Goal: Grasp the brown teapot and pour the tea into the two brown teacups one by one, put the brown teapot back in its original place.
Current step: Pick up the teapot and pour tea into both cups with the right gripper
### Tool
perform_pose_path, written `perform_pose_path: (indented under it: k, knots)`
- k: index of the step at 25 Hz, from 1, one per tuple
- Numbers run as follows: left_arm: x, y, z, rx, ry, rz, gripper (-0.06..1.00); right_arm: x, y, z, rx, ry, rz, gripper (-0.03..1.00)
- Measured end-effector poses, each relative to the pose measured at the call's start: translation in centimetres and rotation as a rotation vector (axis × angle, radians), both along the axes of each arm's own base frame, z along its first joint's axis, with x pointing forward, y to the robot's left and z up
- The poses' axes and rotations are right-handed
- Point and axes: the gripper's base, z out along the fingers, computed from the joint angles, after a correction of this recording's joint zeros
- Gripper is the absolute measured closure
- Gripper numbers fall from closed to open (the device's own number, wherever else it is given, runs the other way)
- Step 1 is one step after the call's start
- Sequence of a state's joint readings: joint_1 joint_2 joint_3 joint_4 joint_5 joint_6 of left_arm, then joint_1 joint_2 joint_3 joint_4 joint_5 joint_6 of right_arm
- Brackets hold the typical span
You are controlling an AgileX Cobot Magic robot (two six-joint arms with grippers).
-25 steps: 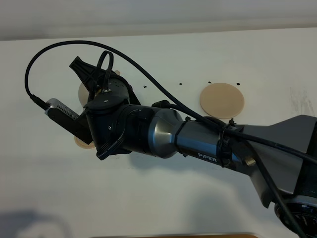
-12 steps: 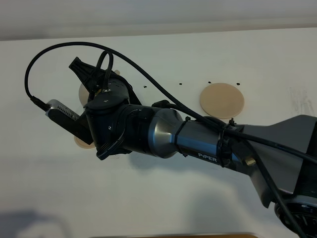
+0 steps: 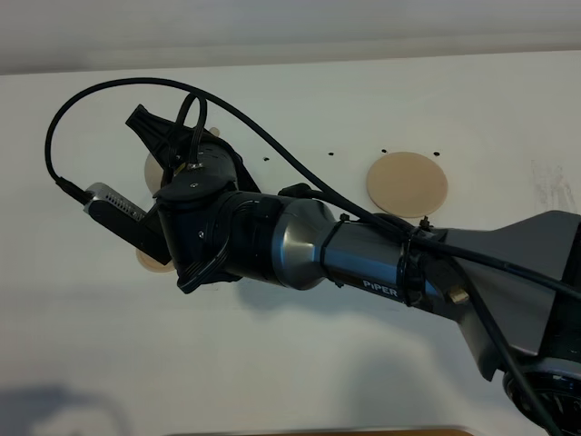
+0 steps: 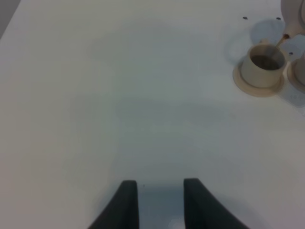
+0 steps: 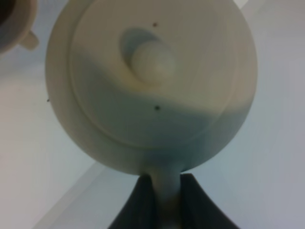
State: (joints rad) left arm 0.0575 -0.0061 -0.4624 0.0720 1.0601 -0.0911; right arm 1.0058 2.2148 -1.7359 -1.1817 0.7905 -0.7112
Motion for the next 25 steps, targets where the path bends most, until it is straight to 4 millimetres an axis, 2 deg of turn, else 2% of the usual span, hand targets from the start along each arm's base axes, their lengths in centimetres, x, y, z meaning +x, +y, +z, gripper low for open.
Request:
perform_pose_path:
  k: [25]
  knots:
    - [0.0,0.0,0.0,0.0,0.0,0.0,0.64,0.0,0.07,0.02,0.002,-0.002,0.008,0.88]
